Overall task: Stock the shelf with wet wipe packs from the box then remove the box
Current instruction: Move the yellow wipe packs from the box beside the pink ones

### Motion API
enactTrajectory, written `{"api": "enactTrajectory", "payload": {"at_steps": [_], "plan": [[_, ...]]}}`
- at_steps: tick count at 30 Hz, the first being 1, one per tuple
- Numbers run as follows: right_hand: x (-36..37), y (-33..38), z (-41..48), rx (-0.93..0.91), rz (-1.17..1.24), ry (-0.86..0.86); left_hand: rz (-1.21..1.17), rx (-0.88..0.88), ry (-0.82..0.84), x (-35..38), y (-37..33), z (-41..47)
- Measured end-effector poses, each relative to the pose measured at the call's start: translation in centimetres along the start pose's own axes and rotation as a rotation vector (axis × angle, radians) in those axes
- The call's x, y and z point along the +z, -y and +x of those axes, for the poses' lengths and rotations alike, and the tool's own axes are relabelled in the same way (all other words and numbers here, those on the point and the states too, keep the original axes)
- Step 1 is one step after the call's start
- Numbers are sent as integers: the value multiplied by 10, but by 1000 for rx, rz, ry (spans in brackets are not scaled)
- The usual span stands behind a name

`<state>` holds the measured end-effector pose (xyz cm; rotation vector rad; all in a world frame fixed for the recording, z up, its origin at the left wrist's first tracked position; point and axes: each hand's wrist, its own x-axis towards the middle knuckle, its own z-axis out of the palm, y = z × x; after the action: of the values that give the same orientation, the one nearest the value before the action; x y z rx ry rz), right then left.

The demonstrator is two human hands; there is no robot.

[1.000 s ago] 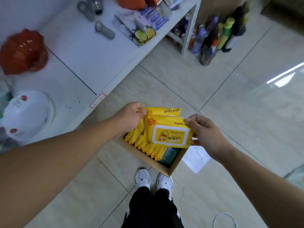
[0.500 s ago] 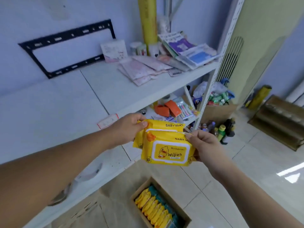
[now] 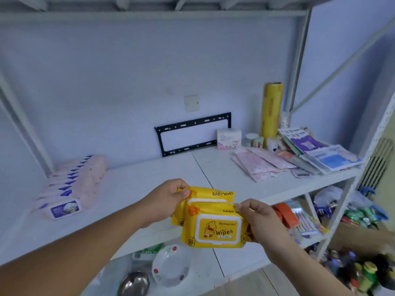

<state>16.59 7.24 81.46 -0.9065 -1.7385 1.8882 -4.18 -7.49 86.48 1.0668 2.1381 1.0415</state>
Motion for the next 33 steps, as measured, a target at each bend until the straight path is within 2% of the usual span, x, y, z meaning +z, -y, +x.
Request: {"api": "enactTrajectory", "payload": {"at_steps": [8,18,33], "plan": [[120,7,47,28,-67,46,-54,-58,-30,-98,84,8],[260,-15,129,30,-104,88,35,-119,-55,-203,188,61],[337,-35,308,112,-142,119,261,-234,-46,-273,256,204]]}}
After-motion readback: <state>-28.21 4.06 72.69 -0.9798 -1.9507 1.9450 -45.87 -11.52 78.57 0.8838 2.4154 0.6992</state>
